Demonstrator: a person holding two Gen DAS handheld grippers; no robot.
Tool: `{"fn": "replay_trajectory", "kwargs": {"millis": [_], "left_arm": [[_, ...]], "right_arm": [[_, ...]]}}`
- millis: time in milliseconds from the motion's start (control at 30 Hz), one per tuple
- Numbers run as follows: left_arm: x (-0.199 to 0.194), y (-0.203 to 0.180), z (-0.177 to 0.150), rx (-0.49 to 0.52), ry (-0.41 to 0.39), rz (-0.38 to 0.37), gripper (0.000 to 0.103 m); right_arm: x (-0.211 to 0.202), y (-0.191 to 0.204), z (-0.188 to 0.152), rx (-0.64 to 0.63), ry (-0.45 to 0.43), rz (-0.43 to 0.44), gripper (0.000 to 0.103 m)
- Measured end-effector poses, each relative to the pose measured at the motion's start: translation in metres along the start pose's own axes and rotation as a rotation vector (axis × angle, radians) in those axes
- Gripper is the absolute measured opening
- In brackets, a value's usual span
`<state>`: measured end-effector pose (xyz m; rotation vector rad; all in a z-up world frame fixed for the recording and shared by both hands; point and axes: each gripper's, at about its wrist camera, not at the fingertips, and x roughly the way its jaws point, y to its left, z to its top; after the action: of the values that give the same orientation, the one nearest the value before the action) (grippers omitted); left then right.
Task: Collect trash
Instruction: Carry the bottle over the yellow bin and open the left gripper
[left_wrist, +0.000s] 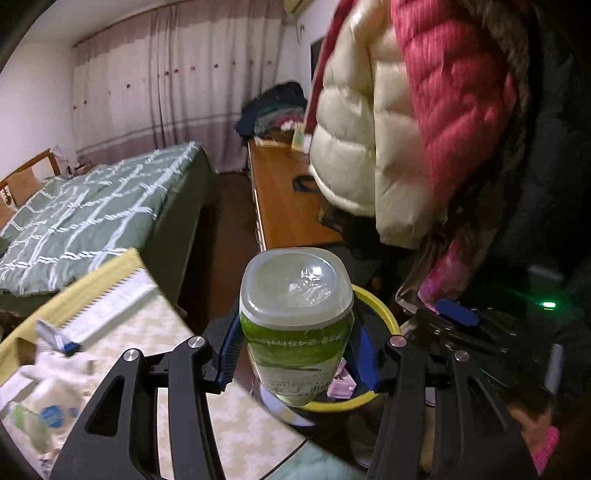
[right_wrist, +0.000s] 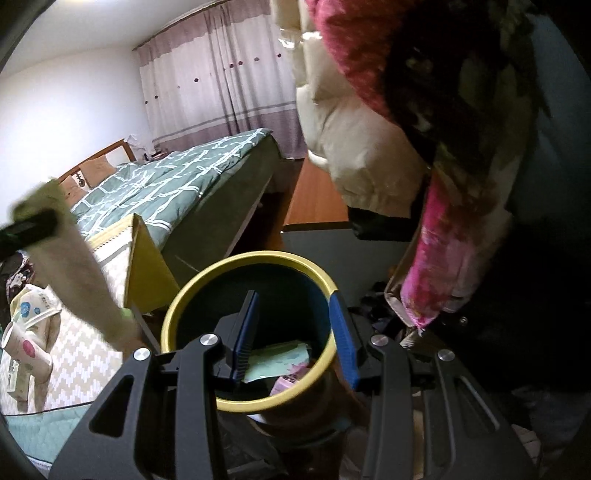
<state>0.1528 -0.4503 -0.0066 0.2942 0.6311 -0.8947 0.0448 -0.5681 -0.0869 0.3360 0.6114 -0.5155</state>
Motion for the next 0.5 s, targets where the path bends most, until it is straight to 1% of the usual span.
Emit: {"fn": "replay_trajectory", "kwargs": {"millis": [133, 200, 267, 300, 333, 400, 433, 500], "left_arm": [[0.045, -0.014, -0.005, -0.003, 0.044, -0.005, 0.052], [0.064, -0.018, -0.008, -0.009, 0.068, -0.014, 0.052], [0.079, -0.019, -0.012, -0.009, 0.096, -0.009, 0.052], [0.083, -0.019, -0.016, -0.013, 0.105, -0.001, 0.054], [0.084, -0.019, -0.018, -0.016, 0.107, 0.005, 0.066], [0.079, -0.019, -0.019, -0.025, 0.085, 0.03, 0.08], [0.075, -0.019, -0.019, -0.024, 0.071, 0.045, 0.081], [0.054, -0.012, -0.019, -0.028, 0.037, 0.076, 0.082]], "right_arm": [[0.006, -0.01, -0.004, 0.016, 0.013, -0.014, 0.038], [0.01, -0.015, -0.005, 0.026, 0.022, -0.02, 0.046], [0.013, -0.018, -0.007, 0.033, 0.027, -0.029, 0.048], [0.013, -0.016, -0.006, 0.034, 0.029, -0.028, 0.049], [0.013, -0.017, -0.007, 0.035, 0.029, -0.028, 0.049], [0.013, -0.018, -0.007, 0.035, 0.027, -0.029, 0.05], [0.012, -0.018, -0.007, 0.037, 0.027, -0.028, 0.05], [0.012, -0.016, -0.006, 0.036, 0.025, -0.025, 0.051]]}}
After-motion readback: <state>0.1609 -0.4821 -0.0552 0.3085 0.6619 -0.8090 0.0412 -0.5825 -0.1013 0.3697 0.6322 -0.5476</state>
